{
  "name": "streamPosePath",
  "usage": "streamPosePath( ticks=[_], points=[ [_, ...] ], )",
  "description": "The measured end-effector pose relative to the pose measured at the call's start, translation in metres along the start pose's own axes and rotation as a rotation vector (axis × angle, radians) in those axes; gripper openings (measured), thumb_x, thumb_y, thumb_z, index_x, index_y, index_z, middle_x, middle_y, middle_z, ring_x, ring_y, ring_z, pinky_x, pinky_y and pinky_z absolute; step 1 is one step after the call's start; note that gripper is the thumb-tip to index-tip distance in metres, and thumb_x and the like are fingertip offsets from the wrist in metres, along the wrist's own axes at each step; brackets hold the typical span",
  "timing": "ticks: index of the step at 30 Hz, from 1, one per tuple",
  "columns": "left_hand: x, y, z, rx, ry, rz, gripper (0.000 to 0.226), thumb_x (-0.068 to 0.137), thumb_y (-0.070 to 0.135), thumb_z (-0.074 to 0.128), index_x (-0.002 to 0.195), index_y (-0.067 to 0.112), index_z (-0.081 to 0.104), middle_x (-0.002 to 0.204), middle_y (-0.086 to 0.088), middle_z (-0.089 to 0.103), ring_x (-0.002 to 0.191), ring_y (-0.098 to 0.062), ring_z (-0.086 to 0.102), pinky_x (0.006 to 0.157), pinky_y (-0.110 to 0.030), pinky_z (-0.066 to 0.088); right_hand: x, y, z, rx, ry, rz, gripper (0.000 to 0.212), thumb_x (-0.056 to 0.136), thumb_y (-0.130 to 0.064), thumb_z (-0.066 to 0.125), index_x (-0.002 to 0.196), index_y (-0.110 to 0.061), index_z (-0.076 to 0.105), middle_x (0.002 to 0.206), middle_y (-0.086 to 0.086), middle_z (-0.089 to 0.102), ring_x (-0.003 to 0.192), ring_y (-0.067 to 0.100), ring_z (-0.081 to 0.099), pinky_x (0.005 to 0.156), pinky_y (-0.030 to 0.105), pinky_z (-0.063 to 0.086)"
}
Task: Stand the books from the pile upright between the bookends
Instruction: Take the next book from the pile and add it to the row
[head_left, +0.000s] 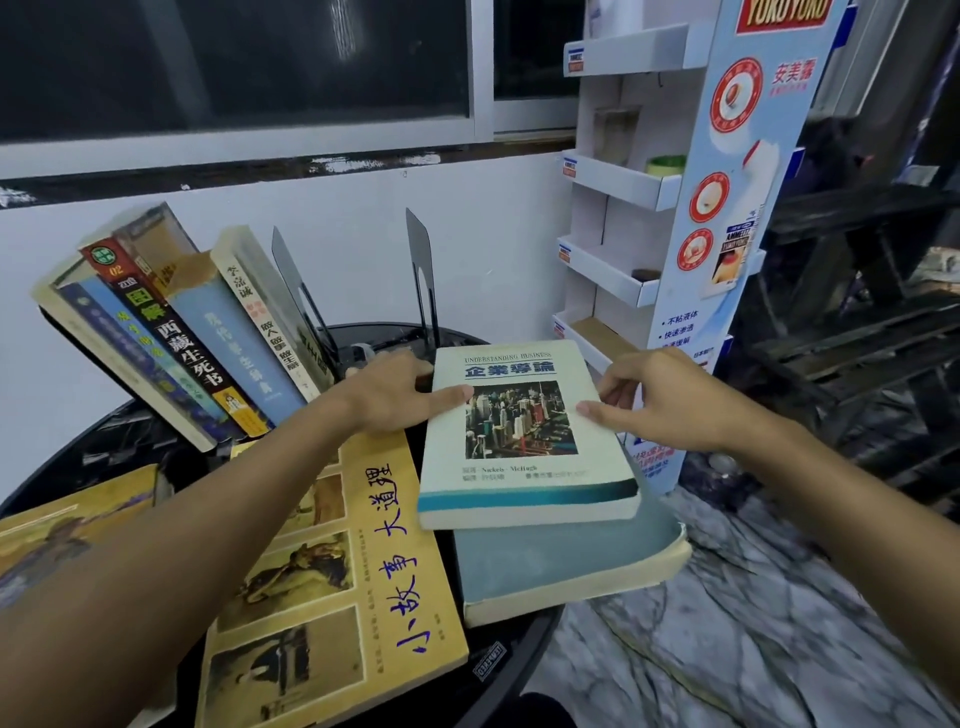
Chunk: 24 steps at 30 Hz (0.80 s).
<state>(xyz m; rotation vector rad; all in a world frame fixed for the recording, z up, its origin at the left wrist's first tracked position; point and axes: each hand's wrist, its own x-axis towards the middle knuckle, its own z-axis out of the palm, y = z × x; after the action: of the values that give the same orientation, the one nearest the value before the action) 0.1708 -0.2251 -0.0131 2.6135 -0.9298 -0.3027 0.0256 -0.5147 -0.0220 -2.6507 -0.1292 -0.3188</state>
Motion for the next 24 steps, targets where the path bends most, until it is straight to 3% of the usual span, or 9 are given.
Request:
streamPosePath(
  ticks=[4, 9, 11, 15, 19, 24],
  points=[
    [0.006, -0.008, -0.005, -0.052, -0.064, -0.012, 0.055, 0.085, 0.079, 0.045, 0.118, 0.041, 0.067, 0.105, 0.012, 0.069, 0.104, -0.014, 0.064, 0.089, -0.032, 0.048, 0.001, 0.005, -0.001, 0.114, 0.069, 0.024, 0.04, 0.078, -0.067, 0.063, 0.085, -0.031, 0.076, 0.082, -0.019, 0.073, 0.08, 0.005, 0.066, 0.064, 0.017, 0.048],
    [0.008, -0.018, -0.007, -0.113, -0.098, -0.089, 0.081, 0.08, 0.083, 0.046, 0.141, 0.029, 0.058, 0.124, 0.012, 0.068, 0.111, -0.012, 0.063, 0.1, -0.033, 0.045, 0.02, 0.017, 0.007, 0.162, 0.029, 0.134, 0.051, 0.078, -0.072, 0.057, 0.102, -0.029, 0.071, 0.098, -0.014, 0.069, 0.093, 0.007, 0.063, 0.075, 0.024, 0.05],
    [0.009, -0.021, -0.007, -0.127, -0.103, -0.098, 0.085, 0.077, 0.085, 0.045, 0.141, 0.03, 0.058, 0.128, 0.01, 0.066, 0.114, -0.013, 0.062, 0.101, -0.033, 0.044, 0.027, 0.023, 0.011, 0.209, -0.04, 0.166, 0.049, 0.083, -0.072, 0.054, 0.104, -0.031, 0.069, 0.103, -0.014, 0.07, 0.099, 0.008, 0.064, 0.079, 0.024, 0.048],
    [0.008, -0.016, -0.007, -0.178, -0.121, -0.063, 0.048, 0.091, 0.069, 0.049, 0.129, 0.041, 0.056, 0.111, 0.021, 0.064, 0.102, -0.001, 0.059, 0.085, -0.023, 0.041, 0.036, 0.026, 0.016, 0.301, -0.145, 0.191, 0.047, 0.089, -0.066, 0.051, 0.112, -0.029, 0.068, 0.109, -0.015, 0.07, 0.105, 0.008, 0.063, 0.083, 0.022, 0.044],
    [0.007, -0.017, -0.005, -0.227, -0.106, -0.026, 0.057, 0.087, 0.07, 0.053, 0.134, 0.038, 0.058, 0.119, 0.018, 0.066, 0.107, -0.002, 0.06, 0.087, -0.021, 0.042, 0.037, 0.027, 0.017, 0.329, -0.133, 0.19, 0.04, 0.085, -0.064, 0.057, 0.112, -0.036, 0.065, 0.107, -0.021, 0.069, 0.101, -0.004, 0.062, 0.081, 0.019, 0.041],
    [0.006, -0.024, -0.001, -0.299, -0.003, 0.024, 0.073, 0.073, 0.084, 0.063, 0.128, 0.035, 0.064, 0.117, 0.019, 0.071, 0.11, 0.0, 0.064, 0.105, -0.033, 0.048, 0.036, 0.02, 0.011, 0.332, -0.069, 0.147, 0.042, 0.084, -0.06, 0.065, 0.119, -0.038, 0.063, 0.118, -0.023, 0.067, 0.105, -0.005, 0.061, 0.079, 0.017, 0.043]
  ],
)
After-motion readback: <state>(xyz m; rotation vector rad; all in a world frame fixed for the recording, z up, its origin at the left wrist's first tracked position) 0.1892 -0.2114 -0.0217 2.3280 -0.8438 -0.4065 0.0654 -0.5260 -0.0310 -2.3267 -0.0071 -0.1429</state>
